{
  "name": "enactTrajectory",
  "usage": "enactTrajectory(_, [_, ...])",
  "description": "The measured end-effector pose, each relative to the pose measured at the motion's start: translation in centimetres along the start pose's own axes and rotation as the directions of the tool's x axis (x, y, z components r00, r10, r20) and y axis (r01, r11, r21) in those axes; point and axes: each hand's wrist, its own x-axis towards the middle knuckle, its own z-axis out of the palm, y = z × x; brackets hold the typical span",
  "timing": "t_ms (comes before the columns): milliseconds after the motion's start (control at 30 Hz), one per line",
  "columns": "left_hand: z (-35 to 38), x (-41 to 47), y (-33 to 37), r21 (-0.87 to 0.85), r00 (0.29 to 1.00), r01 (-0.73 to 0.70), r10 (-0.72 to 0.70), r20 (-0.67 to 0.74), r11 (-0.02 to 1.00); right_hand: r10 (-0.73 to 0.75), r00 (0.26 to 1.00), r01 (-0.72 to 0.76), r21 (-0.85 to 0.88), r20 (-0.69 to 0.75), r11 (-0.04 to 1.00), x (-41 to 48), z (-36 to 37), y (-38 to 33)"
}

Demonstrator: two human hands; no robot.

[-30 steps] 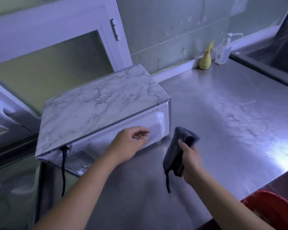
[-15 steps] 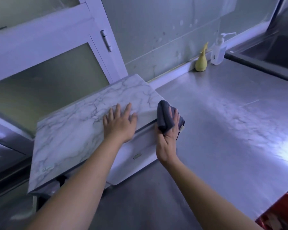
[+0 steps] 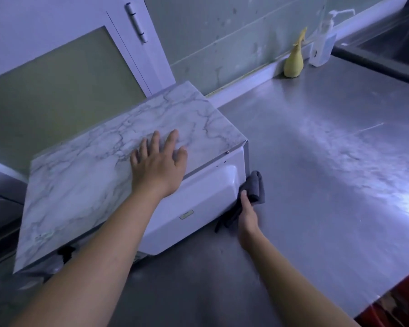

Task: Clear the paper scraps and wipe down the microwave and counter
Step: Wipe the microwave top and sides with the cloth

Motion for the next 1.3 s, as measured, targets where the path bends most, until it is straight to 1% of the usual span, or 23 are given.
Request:
enactTrajectory(67, [0.2, 0.2, 0.0, 0.005, 1.0, 0.001, -0.001, 0.001, 1.0, 0.033, 0.998, -0.033, -0.001, -0.044, 0.999, 0.1, -0.1, -0.6])
enactTrajectory(167, [0.6, 0.2, -0.2, -0.001, 1.0, 0.002, -0.002, 0.005, 1.0, 0.134, 0.99, -0.13, 0.082, -0.051, 0.988, -0.2, -1.4, -2.3])
enactTrajectory(200, [0.7, 0.3, -0.2, -0.015, 1.0, 0.005, -0.005, 0.006, 1.0, 0.144, 0.988, -0.14, 0.075, -0.063, 0.987, -0.7, -1.9, -3.1])
enactTrajectory(233, [0.7, 0.5, -0.2, -0.037, 1.0, 0.01, -0.01, 0.005, 0.999, 0.117, 0.989, -0.115, 0.032, -0.091, 0.993, -1.3, -2.2, -3.9])
enactTrajectory(267, [0.6, 0.7, -0.2, -0.065, 1.0, 0.016, -0.016, 0.004, 0.998, 0.049, 0.99, -0.052, -0.017, -0.13, 0.999, -2.0, -2.4, -4.6])
enactTrajectory(333, [0.3, 0.8, 0.0, -0.141, 1.0, 0.02, -0.021, -0.008, 0.99, -0.152, 0.967, 0.135, -0.092, -0.206, 0.987, -4.2, -2.6, -5.6])
enactTrajectory(400, [-0.4, 0.7, -0.3, -0.274, 1.0, -0.003, -0.002, -0.016, 0.962, -0.347, 0.918, 0.323, -0.147, -0.191, 0.935, -6.9, -2.2, -6.4])
enactTrajectory(433, [-0.9, 0.6, -0.7, -0.342, 1.0, -0.017, 0.012, -0.018, 0.94, -0.436, 0.887, 0.415, -0.152, -0.151, 0.897, -8.4, -1.7, -7.0])
enactTrajectory(467, [-1.5, 0.5, -1.4, -0.369, 0.999, -0.028, 0.018, -0.031, 0.929, -0.522, 0.845, 0.505, -0.148, -0.114, 0.85, -9.6, -0.9, -7.8])
enactTrajectory(500, [-2.1, 0.3, -2.4, -0.331, 0.998, -0.036, 0.018, -0.056, 0.943, -0.608, 0.79, 0.595, -0.143, -0.08, 0.791, -10.6, 0.0, -8.6])
enactTrajectory(533, [-2.5, 0.2, -3.7, -0.245, 0.997, -0.031, 0.014, -0.074, 0.969, -0.686, 0.726, 0.674, -0.144, -0.053, 0.725, -11.2, 1.1, -9.3])
enactTrajectory(600, [-3.1, -0.4, -6.5, -0.095, 0.999, 0.022, -0.026, -0.043, 0.995, -0.789, 0.614, 0.776, -0.19, 0.014, 0.601, -11.5, 3.1, -10.1])
enactTrajectory(700, [-2.5, -2.0, -9.3, -0.028, 0.992, 0.117, -0.116, 0.042, 0.993, -0.831, 0.546, 0.8, -0.361, 0.105, 0.48, -10.8, 5.1, -9.2])
enactTrajectory(800, [-1.8, -2.7, -9.6, -0.015, 0.996, 0.085, -0.086, -0.022, 0.996, -0.876, 0.463, 0.832, -0.405, 0.132, 0.379, -10.8, 5.6, -6.6])
enactTrajectory(867, [-1.7, -2.3, -9.4, -0.017, 0.996, 0.065, -0.066, -0.056, 0.998, -0.887, 0.419, 0.858, -0.404, 0.195, 0.316, -10.5, 5.1, -4.7])
enactTrajectory(933, [-1.7, -2.0, -9.3, -0.016, 0.996, 0.059, -0.06, -0.065, 0.998, -0.884, 0.368, 0.866, -0.453, 0.288, 0.213, -10.2, 4.5, -3.4])
enactTrajectory(1000, [-1.3, -2.4, -9.3, -0.019, 0.996, 0.062, -0.063, -0.061, 0.998, -0.877, 0.291, 0.87, -0.487, 0.383, 0.076, -9.6, 3.5, -2.8])
enactTrajectory(1067, [-1.2, -2.7, -9.4, -0.028, 0.995, 0.063, -0.064, -0.07, 0.998, -0.858, 0.194, 0.881, -0.469, 0.475, -0.06, -8.8, 2.3, -3.0])
enactTrajectory(1100, [-1.2, -2.8, -9.4, -0.029, 0.995, 0.066, -0.068, -0.071, 0.997, -0.843, 0.17, 0.886, -0.453, 0.511, -0.096, -8.4, 1.6, -3.0])
enactTrajectory(1133, [-1.2, -2.8, -9.4, -0.029, 0.995, 0.068, -0.07, -0.071, 0.997, -0.832, 0.168, 0.89, -0.445, 0.528, -0.103, -8.0, 0.9, -3.0])
enactTrajectory(1167, [-1.3, -2.8, -9.3, -0.032, 0.995, 0.067, -0.069, -0.074, 0.997, -0.833, 0.18, 0.892, -0.443, 0.523, -0.085, -7.8, 0.3, -2.8])
enactTrajectory(1233, [-1.4, -2.8, -9.2, -0.039, 0.994, 0.062, -0.066, -0.09, 0.997, -0.86, 0.222, 0.902, -0.432, 0.459, 0.003, -7.7, -0.2, -1.9])
enactTrajectory(1300, [-1.5, -2.7, -9.1, -0.035, 0.993, 0.058, -0.061, -0.102, 0.998, -0.888, 0.283, 0.904, -0.411, 0.362, 0.12, -7.7, 0.3, -1.0])
